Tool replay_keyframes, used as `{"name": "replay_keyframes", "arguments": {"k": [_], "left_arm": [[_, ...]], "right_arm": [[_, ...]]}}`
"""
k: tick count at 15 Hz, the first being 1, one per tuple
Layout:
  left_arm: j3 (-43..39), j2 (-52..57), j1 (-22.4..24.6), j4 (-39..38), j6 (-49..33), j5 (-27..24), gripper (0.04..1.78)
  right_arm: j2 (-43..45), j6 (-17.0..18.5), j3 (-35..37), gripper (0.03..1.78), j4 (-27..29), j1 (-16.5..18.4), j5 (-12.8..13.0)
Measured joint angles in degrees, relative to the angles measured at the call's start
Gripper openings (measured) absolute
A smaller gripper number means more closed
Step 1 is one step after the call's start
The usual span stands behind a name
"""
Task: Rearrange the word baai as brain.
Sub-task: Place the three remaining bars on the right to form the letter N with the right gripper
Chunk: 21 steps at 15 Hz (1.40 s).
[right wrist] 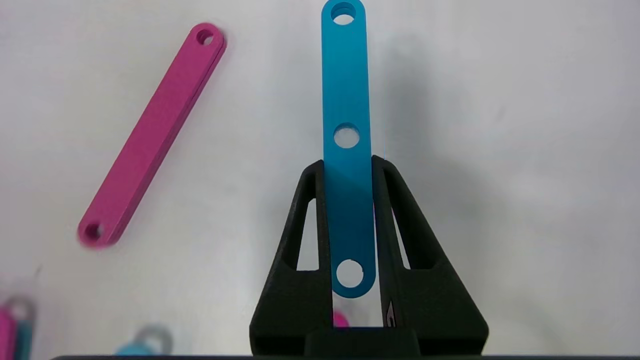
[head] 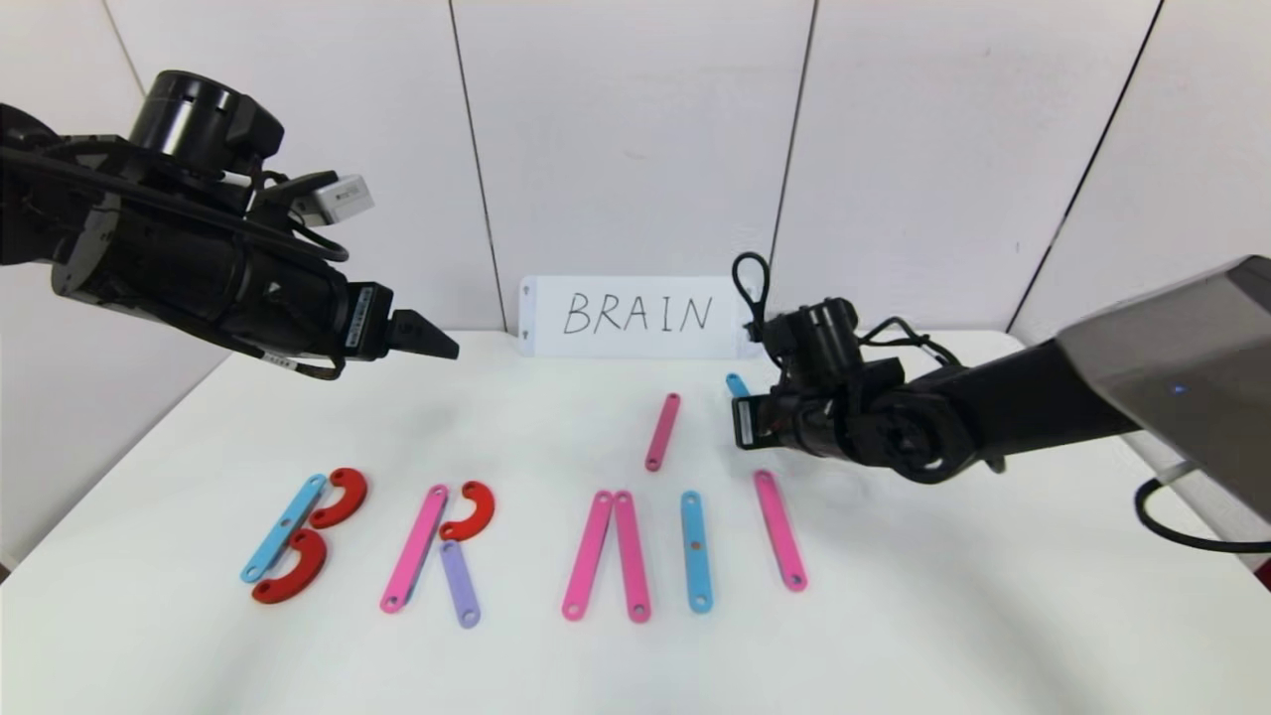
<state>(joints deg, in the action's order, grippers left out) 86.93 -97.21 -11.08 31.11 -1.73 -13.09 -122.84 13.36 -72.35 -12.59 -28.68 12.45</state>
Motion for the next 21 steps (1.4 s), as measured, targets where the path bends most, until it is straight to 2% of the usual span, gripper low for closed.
{"name": "replay_keyframes", "arguments": {"k": [2,4,7,9,11,13,21], "left_arm": [[0.0,0.0,-0.07,0.0,0.02,0.01,1.74],[-0.2,0.0,-0.1,0.0,0.02,0.06,1.74],[-0.3,0.0,-0.18,0.02,0.0,0.06,1.74],[-0.3,0.0,-0.18,0.0,0.0,0.04,1.74],[-0.3,-0.01,-0.18,0.0,0.02,0.06,1.74],[-0.33,-0.09,-0.18,0.0,0.0,0.12,1.74],[-0.38,-0.15,-0.16,0.02,0.0,0.15,1.74]], "right_arm": [[5.45,-0.55,5.81,0.28,-0.07,0.72,-4.01],[10.8,-2.76,11.61,0.28,-0.2,2.34,-9.14],[16.37,-10.69,18.86,0.28,-0.24,6.61,-19.14],[18.08,-15.34,21.99,0.28,-0.9,9.23,-23.63],[18.58,-17.98,23.89,0.28,-2.06,10.96,-26.83],[18.38,-19.22,24.94,0.28,-2.17,11.96,-27.62],[15.41,-19.44,28.17,0.28,-2.89,12.29,-27.82]]}}
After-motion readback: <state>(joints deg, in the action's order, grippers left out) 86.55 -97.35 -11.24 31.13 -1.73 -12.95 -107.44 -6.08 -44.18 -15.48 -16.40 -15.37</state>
